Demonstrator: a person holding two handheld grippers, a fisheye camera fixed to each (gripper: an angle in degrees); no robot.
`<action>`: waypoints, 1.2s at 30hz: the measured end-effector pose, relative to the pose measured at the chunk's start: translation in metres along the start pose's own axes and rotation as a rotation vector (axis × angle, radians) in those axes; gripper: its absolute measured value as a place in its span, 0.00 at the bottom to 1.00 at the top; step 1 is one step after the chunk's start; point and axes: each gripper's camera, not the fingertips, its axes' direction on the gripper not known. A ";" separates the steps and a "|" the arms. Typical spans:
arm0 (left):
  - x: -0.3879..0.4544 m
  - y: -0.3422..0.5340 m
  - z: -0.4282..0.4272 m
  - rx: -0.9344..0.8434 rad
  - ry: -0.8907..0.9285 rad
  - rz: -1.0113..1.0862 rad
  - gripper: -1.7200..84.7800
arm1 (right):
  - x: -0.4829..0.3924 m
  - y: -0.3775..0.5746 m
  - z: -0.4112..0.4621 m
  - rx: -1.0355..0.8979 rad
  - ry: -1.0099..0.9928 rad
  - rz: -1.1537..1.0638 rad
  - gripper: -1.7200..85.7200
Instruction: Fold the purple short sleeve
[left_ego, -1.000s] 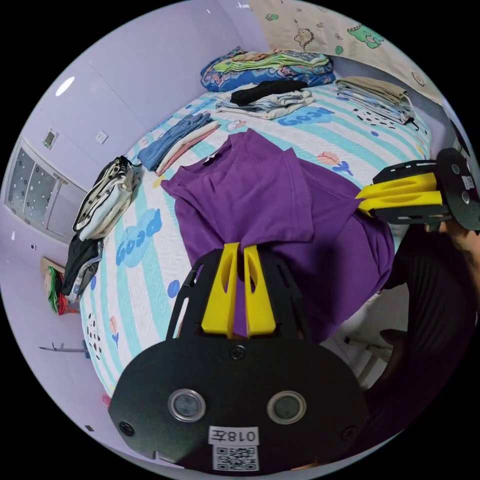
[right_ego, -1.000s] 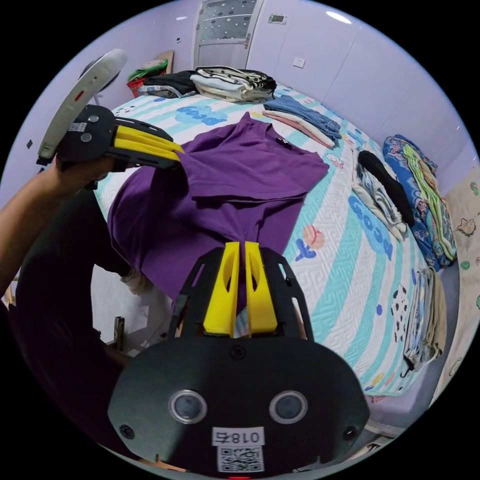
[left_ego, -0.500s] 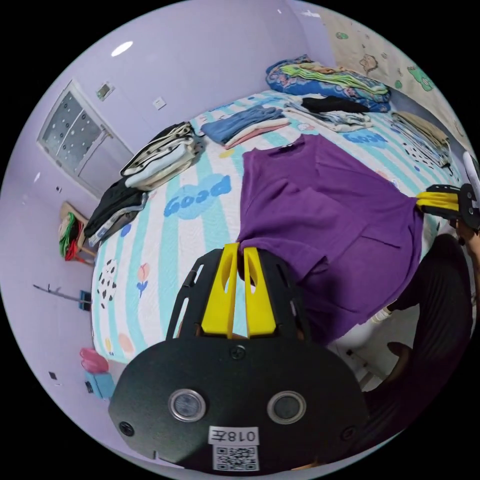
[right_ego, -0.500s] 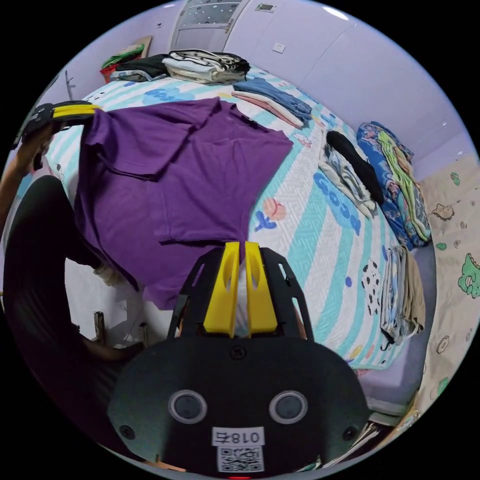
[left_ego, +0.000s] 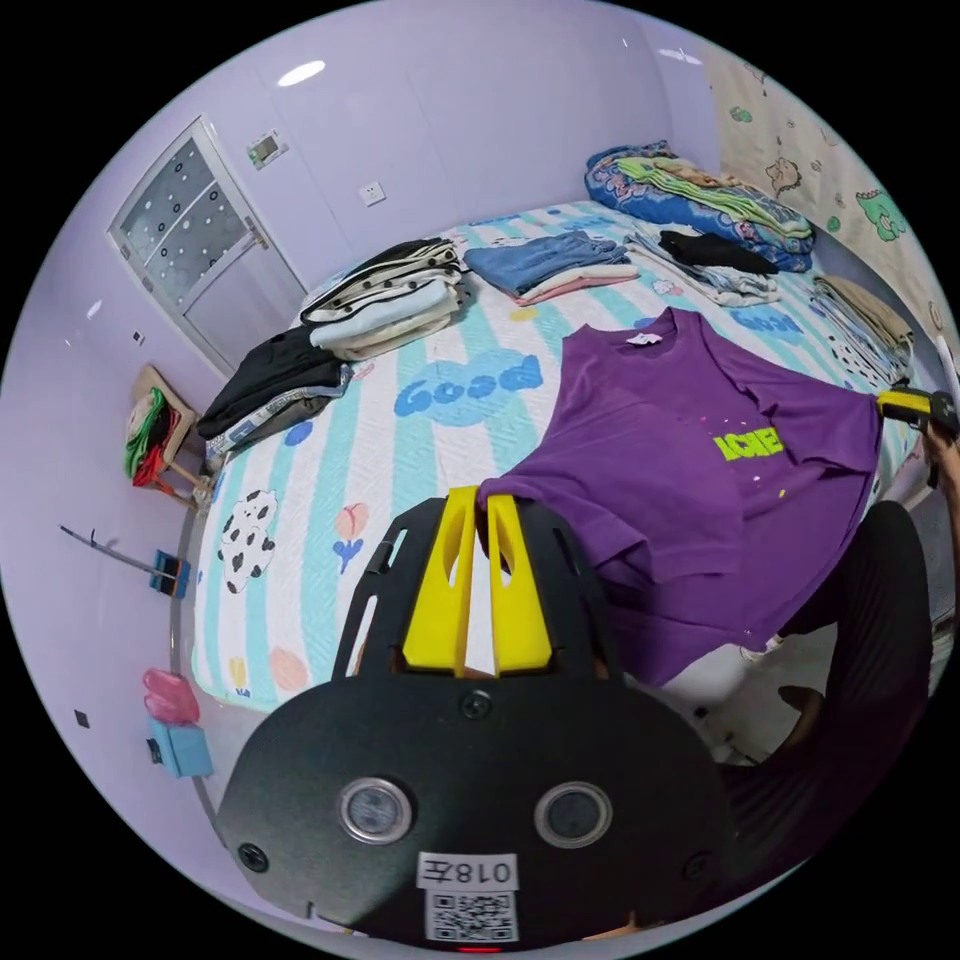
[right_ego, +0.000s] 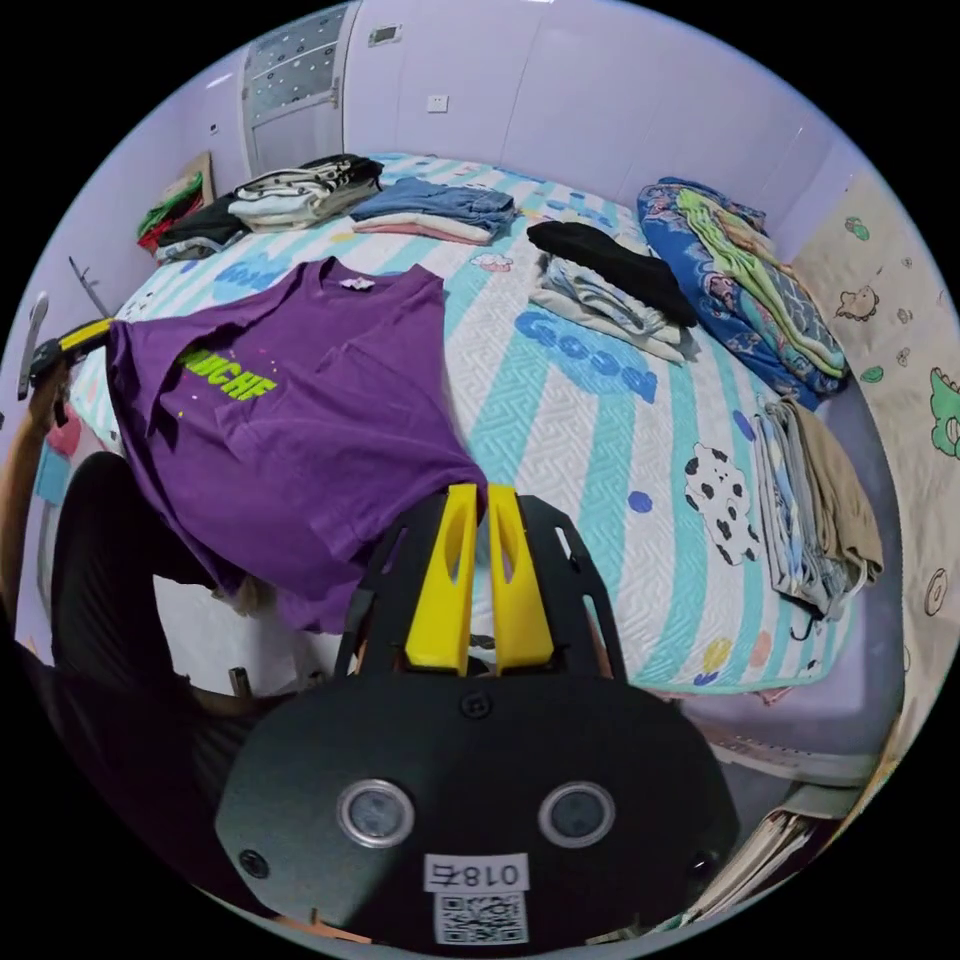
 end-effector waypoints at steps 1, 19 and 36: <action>-0.003 0.002 0.003 0.001 -0.001 0.009 0.02 | 0.011 0.000 -0.001 0.010 -0.042 0.017 0.03; -0.133 0.087 0.119 -0.181 0.341 -0.431 0.12 | 0.083 0.046 0.014 0.017 -0.209 0.139 0.09; 0.125 -0.034 0.184 -0.063 0.105 -0.010 0.16 | -0.071 -0.078 0.094 0.075 -0.044 -0.101 0.14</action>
